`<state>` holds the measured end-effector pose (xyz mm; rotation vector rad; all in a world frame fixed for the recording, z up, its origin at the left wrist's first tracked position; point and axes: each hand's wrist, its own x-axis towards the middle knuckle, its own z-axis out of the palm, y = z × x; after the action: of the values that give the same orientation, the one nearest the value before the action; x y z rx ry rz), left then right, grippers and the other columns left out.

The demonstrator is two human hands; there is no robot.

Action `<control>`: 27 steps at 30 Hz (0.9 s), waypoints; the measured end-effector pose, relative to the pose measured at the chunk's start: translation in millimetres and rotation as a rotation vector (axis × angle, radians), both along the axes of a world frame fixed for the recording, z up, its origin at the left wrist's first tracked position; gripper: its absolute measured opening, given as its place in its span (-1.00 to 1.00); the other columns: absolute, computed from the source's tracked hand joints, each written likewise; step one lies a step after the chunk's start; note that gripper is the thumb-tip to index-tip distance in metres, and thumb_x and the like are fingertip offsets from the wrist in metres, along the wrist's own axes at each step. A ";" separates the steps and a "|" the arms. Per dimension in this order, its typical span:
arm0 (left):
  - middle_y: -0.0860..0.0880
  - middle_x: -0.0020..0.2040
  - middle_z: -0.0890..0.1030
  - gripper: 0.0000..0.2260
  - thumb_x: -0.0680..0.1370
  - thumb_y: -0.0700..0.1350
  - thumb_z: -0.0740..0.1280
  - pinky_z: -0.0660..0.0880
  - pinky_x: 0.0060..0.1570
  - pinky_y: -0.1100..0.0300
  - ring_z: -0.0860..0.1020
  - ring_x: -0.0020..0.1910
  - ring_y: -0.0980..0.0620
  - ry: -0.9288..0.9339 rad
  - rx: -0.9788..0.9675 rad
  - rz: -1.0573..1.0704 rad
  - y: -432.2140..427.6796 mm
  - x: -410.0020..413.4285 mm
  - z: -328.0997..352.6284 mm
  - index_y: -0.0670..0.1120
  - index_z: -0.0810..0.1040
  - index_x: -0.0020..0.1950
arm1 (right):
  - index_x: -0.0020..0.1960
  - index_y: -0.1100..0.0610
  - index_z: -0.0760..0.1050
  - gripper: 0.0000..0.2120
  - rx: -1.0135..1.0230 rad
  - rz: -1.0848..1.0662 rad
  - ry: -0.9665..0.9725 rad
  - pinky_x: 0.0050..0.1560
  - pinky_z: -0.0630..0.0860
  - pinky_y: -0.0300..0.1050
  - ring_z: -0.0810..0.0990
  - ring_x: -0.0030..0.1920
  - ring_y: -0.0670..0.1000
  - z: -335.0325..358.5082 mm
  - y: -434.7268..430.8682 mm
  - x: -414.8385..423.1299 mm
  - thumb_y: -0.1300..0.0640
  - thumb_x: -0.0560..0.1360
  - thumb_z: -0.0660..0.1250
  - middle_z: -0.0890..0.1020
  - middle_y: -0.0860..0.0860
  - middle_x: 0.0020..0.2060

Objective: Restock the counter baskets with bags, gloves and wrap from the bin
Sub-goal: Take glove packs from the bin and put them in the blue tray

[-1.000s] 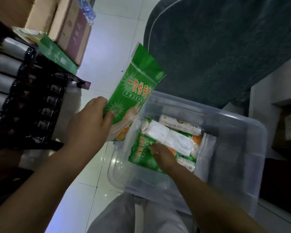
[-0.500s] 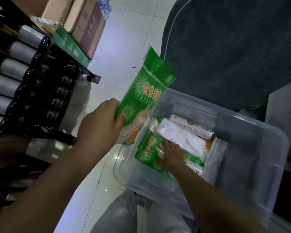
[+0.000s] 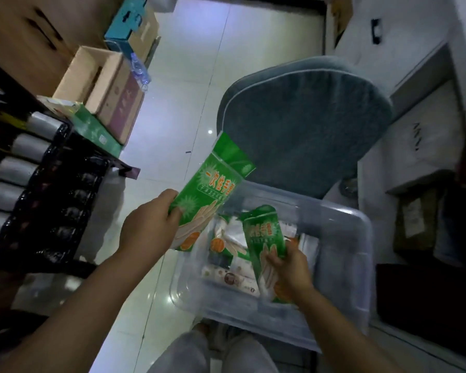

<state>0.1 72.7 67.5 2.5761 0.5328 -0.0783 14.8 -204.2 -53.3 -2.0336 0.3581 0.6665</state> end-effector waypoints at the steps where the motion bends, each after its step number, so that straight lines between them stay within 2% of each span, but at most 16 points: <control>1: -0.07 -0.38 0.49 -0.99 0.51 -0.13 0.25 0.46 -0.35 0.01 0.50 -0.34 -0.20 0.014 -0.021 0.008 -2.1 2.5 5.7 -0.03 0.43 -0.09 | -0.14 0.03 0.53 -0.91 0.066 -0.089 -0.007 -0.07 0.62 0.13 0.67 -0.15 0.07 21.0 -5.2 4.6 0.18 0.44 0.42 0.69 0.03 -0.19; 2: -0.10 -0.35 0.52 -0.99 0.52 -0.13 0.25 0.48 -0.31 0.01 0.51 -0.31 -0.19 0.034 -0.044 0.010 -4.8 4.9 11.5 -0.03 0.44 -0.08 | -0.12 0.03 0.55 -0.92 0.109 -0.146 -0.030 -0.10 0.64 0.08 0.68 -0.16 0.06 41.5 -10.0 9.3 0.19 0.45 0.41 0.70 0.03 -0.20; 3: -0.09 -0.32 0.53 -0.98 0.52 -0.12 0.24 0.46 -0.30 0.03 0.50 -0.30 -0.18 0.055 -0.067 0.005 -8.1 7.4 17.6 -0.04 0.44 -0.07 | -0.11 0.05 0.56 -0.93 0.152 -0.194 -0.068 -0.18 0.65 -0.04 0.70 -0.20 0.00 62.2 -14.3 13.7 0.19 0.45 0.39 0.72 0.00 -0.25; 5: -0.07 -0.30 0.53 -0.98 0.52 -0.12 0.23 0.39 -0.32 0.08 0.49 -0.29 -0.15 0.072 -0.130 -0.023 -17.5 12.1 30.7 -0.04 0.44 -0.10 | -0.12 0.09 0.57 -0.97 0.209 -0.265 -0.173 -0.40 0.54 -0.35 0.67 -0.33 -0.17 105.9 -18.5 21.1 0.19 0.47 0.37 0.70 -0.15 -0.36; 7: -0.08 -0.30 0.52 -0.95 0.52 -0.14 0.23 0.35 -0.33 0.10 0.49 -0.28 -0.13 0.061 -0.237 -0.053 -30.8 17.2 45.3 -0.05 0.43 -0.15 | -0.18 0.10 0.57 -0.94 0.248 -0.319 -0.261 -0.50 0.45 -0.41 0.63 -0.42 -0.21 146.5 -19.2 26.0 0.17 0.48 0.37 0.68 -0.18 -0.42; 9: -0.08 -0.30 0.52 -0.92 0.52 -0.17 0.22 0.32 -0.33 0.12 0.49 -0.28 -0.11 0.039 -0.379 -0.080 -46.9 22.9 61.2 -0.05 0.43 -0.17 | -0.17 0.13 0.54 -0.90 0.292 -0.383 -0.313 -0.51 0.44 -0.37 0.62 -0.43 -0.18 177.9 -16.6 28.8 0.11 0.47 0.38 0.66 -0.13 -0.45; 11: -0.09 -0.25 0.54 -0.94 0.54 -0.18 0.21 0.32 -0.31 0.12 0.49 -0.24 -0.11 0.018 -0.519 -0.104 -64.4 28.8 77.4 -0.06 0.45 -0.11 | -0.02 0.17 0.53 -0.80 0.317 -0.463 -0.318 -0.42 0.46 -0.29 0.65 -0.27 -0.06 200.2 -13.5 31.0 0.04 0.48 0.37 0.67 -0.04 -0.27; 12: -0.11 -0.21 0.55 -0.94 0.55 -0.17 0.21 0.33 -0.28 0.12 0.50 -0.20 -0.11 0.015 -0.581 -0.116 -73.6 31.1 86.0 -0.07 0.47 -0.05 | -0.07 0.17 0.53 -0.79 0.339 -0.502 -0.316 -0.42 0.47 -0.27 0.66 -0.26 -0.03 207.4 -12.5 31.1 0.02 0.48 0.37 0.66 0.01 -0.26; 14: -0.11 -0.09 0.57 -0.87 0.56 -0.17 0.19 0.39 -0.15 0.10 0.52 -0.09 -0.10 0.016 -0.734 -0.118 -92.0 32.9 101.8 -0.05 0.48 0.06 | -0.19 0.15 0.54 -0.79 0.371 -0.569 -0.343 -0.48 0.47 -0.28 0.64 -0.40 -0.10 218.4 -10.9 28.0 0.00 0.48 0.36 0.65 -0.01 -0.41; 15: -0.10 -0.05 0.59 -0.86 0.57 -0.17 0.19 0.42 -0.07 0.08 0.53 -0.04 -0.09 0.011 -0.830 -0.106 -100.7 32.4 109.8 -0.04 0.50 0.07 | -0.19 0.14 0.55 -0.80 0.372 -0.595 -0.358 -0.47 0.47 -0.29 0.64 -0.41 -0.11 223.4 -10.1 25.2 0.01 0.49 0.35 0.66 -0.03 -0.44; 17: -0.08 -0.05 0.61 -0.86 0.59 -0.16 0.17 0.46 0.00 0.05 0.56 -0.01 -0.09 0.004 -0.991 -0.079 -115.2 30.4 124.0 -0.01 0.52 -0.02 | -0.12 0.14 0.58 -0.82 0.378 -0.646 -0.377 -0.28 0.55 -0.19 0.67 -0.24 -0.02 231.2 -10.6 17.2 0.02 0.50 0.33 0.69 -0.02 -0.31; 19: -0.07 -0.08 0.62 -0.84 0.61 -0.10 0.16 0.47 -0.06 0.08 0.58 -0.04 -0.07 0.028 -1.090 -0.081 -125.9 29.1 133.9 -0.03 0.52 -0.08 | -0.05 0.14 0.57 -0.83 0.400 -0.691 -0.371 -0.01 0.57 0.01 0.65 -0.06 0.10 237.4 -12.7 8.9 0.04 0.52 0.32 0.69 0.09 -0.11; 21: -0.08 -0.08 0.63 -0.87 0.58 -0.04 0.22 0.50 -0.07 0.05 0.60 -0.07 -0.05 0.066 -1.135 -0.140 -136.6 26.6 138.6 -0.04 0.51 -0.08 | 0.00 0.16 0.55 -0.84 0.424 -0.715 -0.374 0.06 0.57 0.07 0.64 0.00 0.14 242.2 -16.8 -1.0 0.08 0.53 0.31 0.67 0.15 -0.04; 23: -0.05 -0.09 0.64 -0.93 0.51 -0.05 0.35 0.52 -0.14 0.09 0.60 -0.12 0.01 0.087 -1.061 -0.249 -147.9 24.0 138.6 -0.02 0.49 -0.09 | 0.00 0.18 0.54 -0.87 0.461 -0.741 -0.397 -0.09 0.62 -0.03 0.67 -0.08 0.10 247.5 -23.2 -12.6 0.14 0.53 0.30 0.67 0.17 -0.07; 25: 0.02 -0.13 0.63 -0.88 0.46 -0.09 0.41 0.46 -0.29 0.20 0.60 -0.17 0.09 0.098 -1.005 -0.318 -160.4 20.2 137.3 0.02 0.48 -0.11 | 0.01 0.19 0.52 -0.89 0.478 -0.768 -0.429 -0.18 0.63 -0.06 0.68 -0.13 0.10 253.1 -32.0 -26.4 0.17 0.52 0.31 0.67 0.20 -0.08; 27: 0.01 -0.12 0.64 -0.87 0.46 -0.13 0.41 0.46 -0.31 0.23 0.61 -0.17 0.09 0.120 -1.028 -0.355 -176.4 15.4 137.4 0.03 0.48 -0.10 | 0.06 0.17 0.44 -0.83 0.443 -0.820 -0.455 -0.07 0.61 0.08 0.66 -0.06 0.19 257.4 -44.5 -41.9 0.18 0.50 0.34 0.64 0.24 -0.01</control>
<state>15.5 -103.7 204.9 1.6212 0.0173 -0.4909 -27.1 -248.6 204.2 -1.3772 0.6469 -0.2127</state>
